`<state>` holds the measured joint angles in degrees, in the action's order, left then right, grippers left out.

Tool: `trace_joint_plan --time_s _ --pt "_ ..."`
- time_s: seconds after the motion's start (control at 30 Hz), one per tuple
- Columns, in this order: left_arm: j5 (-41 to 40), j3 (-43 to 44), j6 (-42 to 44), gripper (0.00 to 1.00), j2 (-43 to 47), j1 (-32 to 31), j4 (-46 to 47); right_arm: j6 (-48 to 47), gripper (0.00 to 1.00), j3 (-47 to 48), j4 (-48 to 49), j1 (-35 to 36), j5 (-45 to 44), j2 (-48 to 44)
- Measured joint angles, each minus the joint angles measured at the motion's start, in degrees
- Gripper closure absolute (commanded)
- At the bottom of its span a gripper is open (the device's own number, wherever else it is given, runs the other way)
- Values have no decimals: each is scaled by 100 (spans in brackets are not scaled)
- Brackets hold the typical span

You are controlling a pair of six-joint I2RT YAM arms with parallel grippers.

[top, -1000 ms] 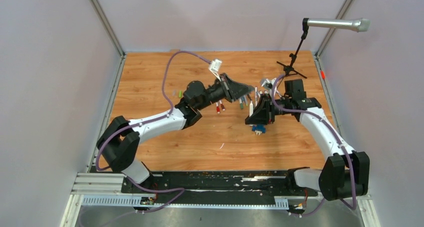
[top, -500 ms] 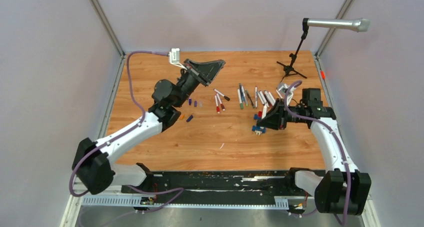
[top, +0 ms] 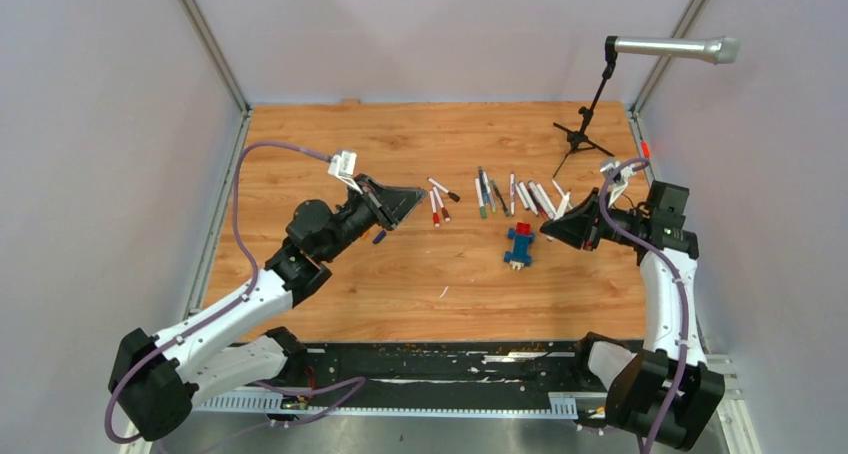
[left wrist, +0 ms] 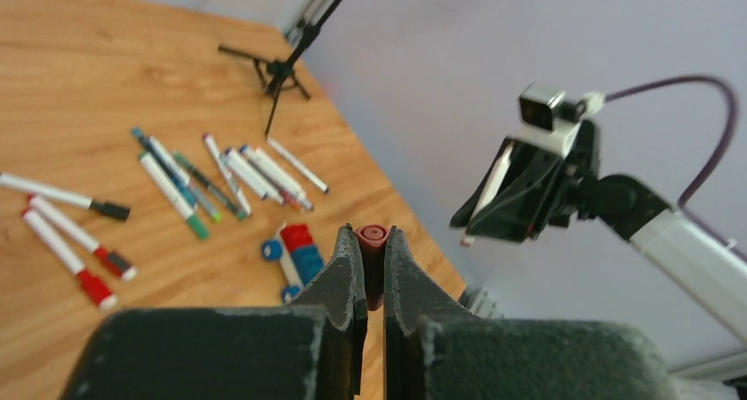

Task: Open the pen caps
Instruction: Place the pen cap at the center of the board.

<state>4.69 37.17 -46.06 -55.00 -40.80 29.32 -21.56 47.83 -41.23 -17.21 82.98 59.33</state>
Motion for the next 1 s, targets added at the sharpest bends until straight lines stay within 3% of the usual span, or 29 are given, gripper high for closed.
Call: trace_joint_plan --time_s 0.27,0.6,1.0 --pt "448 -33 310 100 243 -2 -1530 90 100 31 103 -560 -302 -31" --pt "507 -190 879 100 927 -2 -2992 90 100 125 129 -702 -691 -28" --pt "481 -717 1115 100 1257 -2 -3495 24 100 249 -133 -901 -1058 -260"
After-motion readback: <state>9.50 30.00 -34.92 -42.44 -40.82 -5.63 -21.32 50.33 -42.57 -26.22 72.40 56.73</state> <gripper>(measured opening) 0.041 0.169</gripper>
